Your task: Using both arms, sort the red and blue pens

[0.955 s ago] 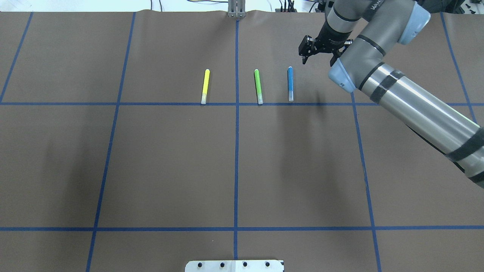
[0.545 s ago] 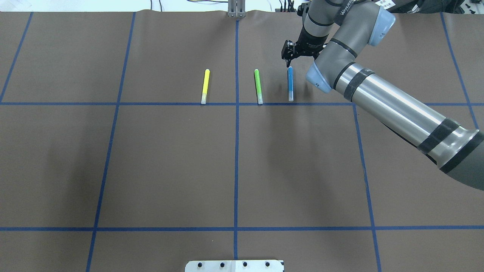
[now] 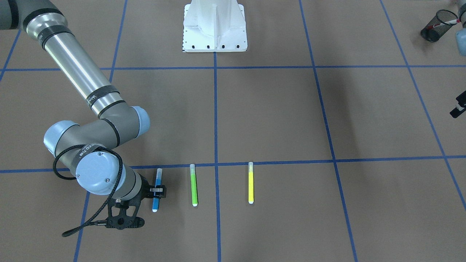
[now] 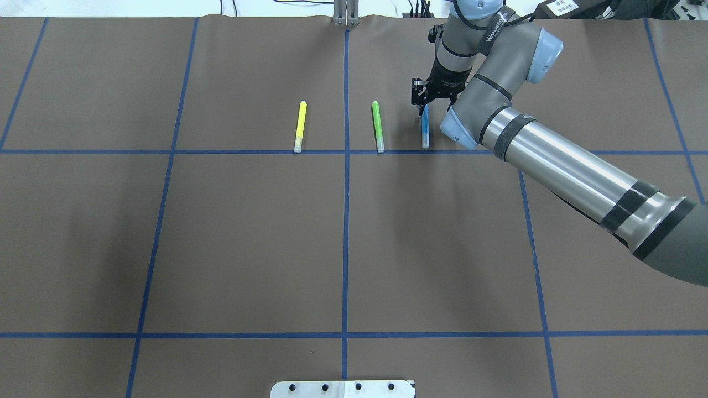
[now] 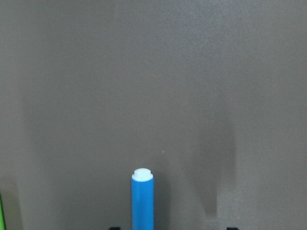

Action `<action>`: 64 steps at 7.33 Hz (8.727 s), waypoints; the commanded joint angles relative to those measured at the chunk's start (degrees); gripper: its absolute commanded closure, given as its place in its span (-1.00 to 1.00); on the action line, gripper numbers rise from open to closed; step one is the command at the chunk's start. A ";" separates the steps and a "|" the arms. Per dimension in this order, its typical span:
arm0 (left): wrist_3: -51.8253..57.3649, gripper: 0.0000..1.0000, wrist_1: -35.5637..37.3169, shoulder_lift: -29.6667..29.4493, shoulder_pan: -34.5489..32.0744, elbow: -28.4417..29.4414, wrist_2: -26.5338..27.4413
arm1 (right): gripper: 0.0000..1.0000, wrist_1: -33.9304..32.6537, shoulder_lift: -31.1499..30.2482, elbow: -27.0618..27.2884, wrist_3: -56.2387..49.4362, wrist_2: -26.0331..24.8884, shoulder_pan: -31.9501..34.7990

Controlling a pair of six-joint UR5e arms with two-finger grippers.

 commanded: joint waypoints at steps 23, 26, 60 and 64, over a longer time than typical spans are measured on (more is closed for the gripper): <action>-0.81 -0.97 -0.11 1.48 -0.22 -2.34 -0.16 | 1.00 -0.25 -53.53 56.96 -9.09 -11.52 16.85; -0.81 -0.97 -0.02 1.48 -0.13 -1.99 -0.16 | 1.00 22.37 -73.84 58.49 -12.37 -10.56 27.39; -3.62 -0.97 -0.20 9.13 -0.13 -11.66 -0.34 | 1.00 84.13 -111.16 38.11 -43.84 2.79 90.88; -4.50 -0.97 -0.20 10.45 -0.13 -13.16 -0.25 | 1.00 84.13 -110.73 34.44 -43.67 3.77 93.16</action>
